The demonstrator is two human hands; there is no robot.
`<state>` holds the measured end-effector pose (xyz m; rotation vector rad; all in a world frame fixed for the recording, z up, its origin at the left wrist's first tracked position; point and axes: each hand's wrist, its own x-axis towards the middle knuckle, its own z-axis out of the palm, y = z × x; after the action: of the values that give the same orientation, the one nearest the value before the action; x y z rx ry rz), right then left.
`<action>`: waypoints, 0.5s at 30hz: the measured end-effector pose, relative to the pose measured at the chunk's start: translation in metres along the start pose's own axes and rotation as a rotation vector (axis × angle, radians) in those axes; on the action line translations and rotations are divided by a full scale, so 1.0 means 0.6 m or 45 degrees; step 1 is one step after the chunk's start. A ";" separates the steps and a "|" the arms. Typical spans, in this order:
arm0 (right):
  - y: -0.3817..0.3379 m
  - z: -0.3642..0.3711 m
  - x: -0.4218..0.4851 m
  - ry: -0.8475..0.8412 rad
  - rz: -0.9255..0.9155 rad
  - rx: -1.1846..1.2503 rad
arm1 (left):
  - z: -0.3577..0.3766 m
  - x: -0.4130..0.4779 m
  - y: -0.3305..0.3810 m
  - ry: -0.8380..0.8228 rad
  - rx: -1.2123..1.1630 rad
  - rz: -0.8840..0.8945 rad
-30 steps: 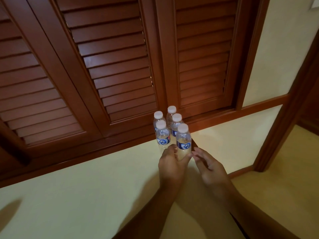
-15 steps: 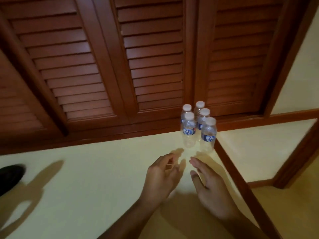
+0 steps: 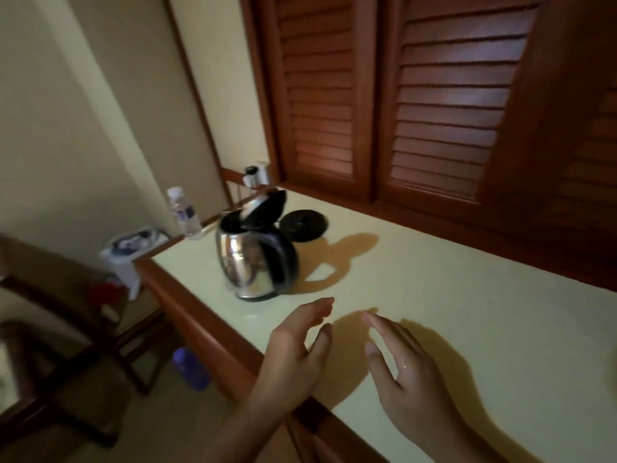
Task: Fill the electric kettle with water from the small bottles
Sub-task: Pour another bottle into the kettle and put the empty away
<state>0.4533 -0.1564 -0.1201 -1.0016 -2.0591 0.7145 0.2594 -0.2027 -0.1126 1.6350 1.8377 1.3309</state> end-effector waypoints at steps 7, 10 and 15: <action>-0.149 0.203 0.077 -0.195 -0.248 0.149 | -0.227 -0.013 -0.101 0.228 0.138 -0.092; -0.208 0.295 0.126 -0.238 -0.309 0.165 | -0.313 0.013 -0.159 0.276 0.164 -0.097; -0.274 0.462 0.250 -0.215 -0.326 -0.002 | -0.444 0.104 -0.275 0.299 0.185 -0.082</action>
<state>0.0985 -0.1669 -0.1075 -0.6802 -2.2815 0.6810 -0.0575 -0.2382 -0.0916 1.5280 2.1498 1.4440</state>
